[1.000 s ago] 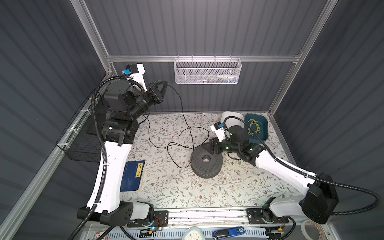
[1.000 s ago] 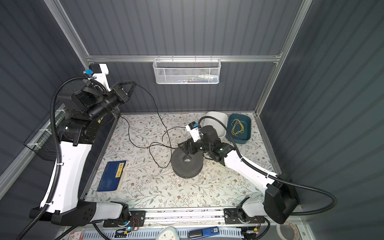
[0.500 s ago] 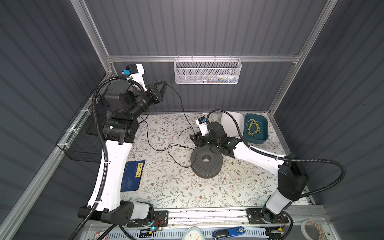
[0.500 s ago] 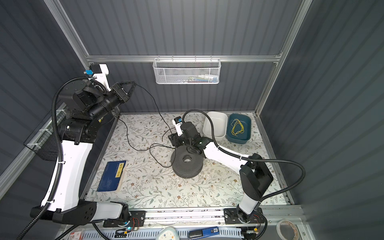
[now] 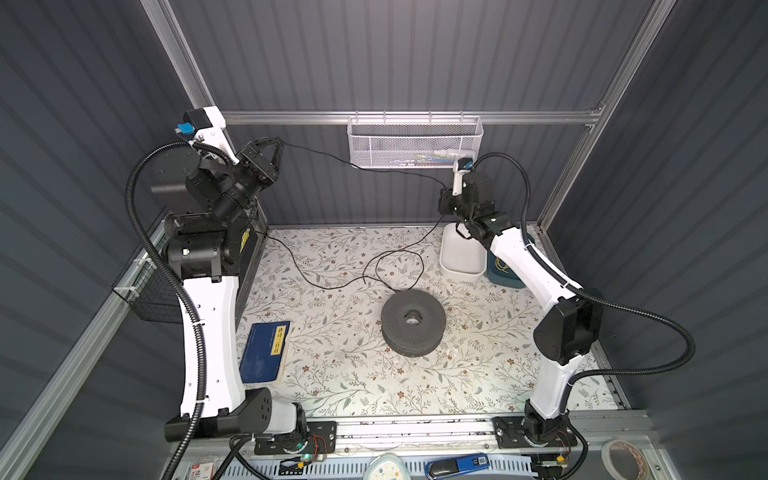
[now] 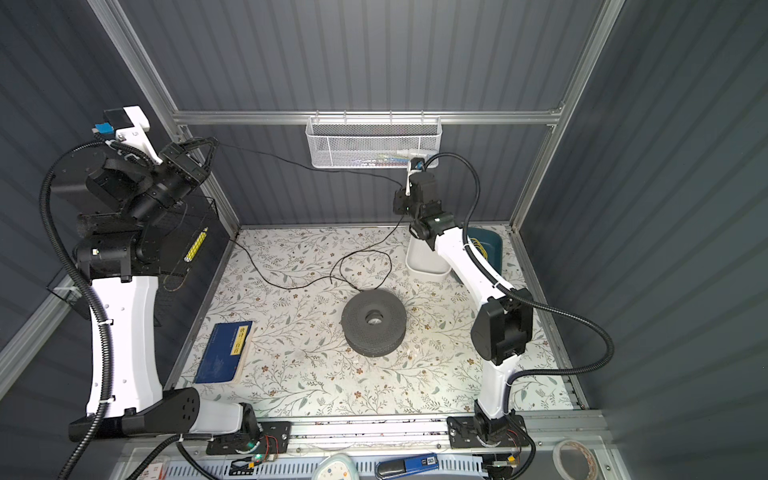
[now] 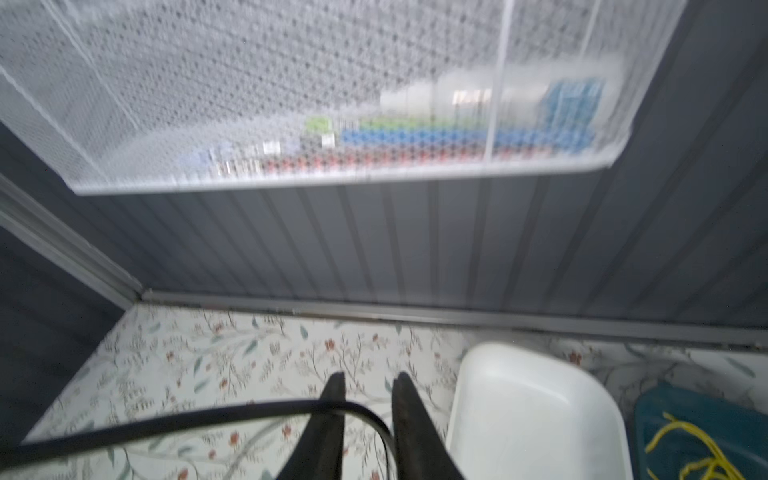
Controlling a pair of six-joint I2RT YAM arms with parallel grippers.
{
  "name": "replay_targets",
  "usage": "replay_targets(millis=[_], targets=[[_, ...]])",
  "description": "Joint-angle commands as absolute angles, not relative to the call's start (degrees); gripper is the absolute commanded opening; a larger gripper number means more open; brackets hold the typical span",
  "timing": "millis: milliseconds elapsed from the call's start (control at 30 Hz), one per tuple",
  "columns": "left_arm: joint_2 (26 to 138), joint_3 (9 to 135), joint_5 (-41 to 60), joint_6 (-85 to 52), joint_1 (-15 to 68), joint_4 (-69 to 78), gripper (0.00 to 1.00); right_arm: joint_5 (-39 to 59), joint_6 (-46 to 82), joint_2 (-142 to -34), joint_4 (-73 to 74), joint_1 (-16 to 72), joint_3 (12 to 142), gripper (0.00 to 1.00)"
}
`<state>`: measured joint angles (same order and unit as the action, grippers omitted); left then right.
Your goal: Wrap the cables
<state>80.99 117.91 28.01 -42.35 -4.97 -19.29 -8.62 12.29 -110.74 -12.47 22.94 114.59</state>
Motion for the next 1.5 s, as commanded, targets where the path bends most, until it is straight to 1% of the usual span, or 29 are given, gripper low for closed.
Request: replay_targets(millis=[0,100,233,300,467,600,733,867,1000,1133,1200,1233,1267,1300,1333,1467], targets=[[80.03,121.43,30.32,-44.73,-7.16,-16.47,0.00,-10.26,9.75,-112.51,-19.34,22.20,121.58,0.23],[80.39,123.07,30.25,-44.82,-8.63,-16.75,0.00,-11.95,9.02,-111.57,-19.98,20.30,125.16,0.23],[81.21,124.95,30.23,-44.90,-10.17,-16.87,0.00,-9.81,10.06,-109.33,-24.01,17.30,130.83,0.21],[81.78,124.96,30.03,-44.84,-10.58,-16.83,0.00,-9.16,9.04,-107.08,-24.76,17.23,131.75,0.21],[83.37,121.44,30.27,-44.72,-12.33,-15.94,0.00,-10.94,7.47,-97.44,-22.60,17.23,125.61,0.20],[84.22,118.59,29.24,-43.01,-14.59,-15.77,0.00,-16.72,3.08,-90.60,-18.66,16.61,120.46,0.21],[85.67,119.61,29.82,-42.31,-16.99,-15.78,0.00,-18.19,1.47,-89.34,-21.33,12.00,119.84,0.21],[87.10,122.57,30.67,-41.58,-17.43,-16.54,0.00,-18.86,1.32,-88.91,-21.97,7.13,117.49,0.22],[87.35,123.83,29.54,-40.21,-18.17,-17.78,0.00,-17.29,4.34,-87.26,-24.07,1.35,114.22,0.21],[87.36,118.36,33.93,-45.23,-18.14,-11.14,0.00,-11.68,9.13,-83.35,-22.60,0.16,108.14,0.19],[87.04,114.39,34.81,-47.32,-18.18,-7.87,0.00,-7.24,13.20,-80.52,-20.40,0.82,102.98,0.20],[86.78,112.30,35.02,-47.97,-18.19,-6.29,0.00,-6.80,14.51,-78.86,-19.05,1.93,99.35,0.21],[86.57,110.79,35.33,-48.51,-18.17,-5.10,0.00,-6.62,15.16,-77.38,-17.49,3.18,95.88,0.24],[86.35,109.30,35.87,-48.93,-18.12,-4.18,0.00,-5.88,16.19,-75.85,-16.33,4.47,92.06,0.28],[86.06,108.22,36.21,-49.00,-18.15,-3.73,0.00,-5.05,17.24,-74.55,-15.46,5.64,88.12,0.35],[84.94,103.76,36.62,-48.96,-18.14,-2.33,0.00,0.68,23.25,-72.52,-11.88,7.76,74.53,0.42]])
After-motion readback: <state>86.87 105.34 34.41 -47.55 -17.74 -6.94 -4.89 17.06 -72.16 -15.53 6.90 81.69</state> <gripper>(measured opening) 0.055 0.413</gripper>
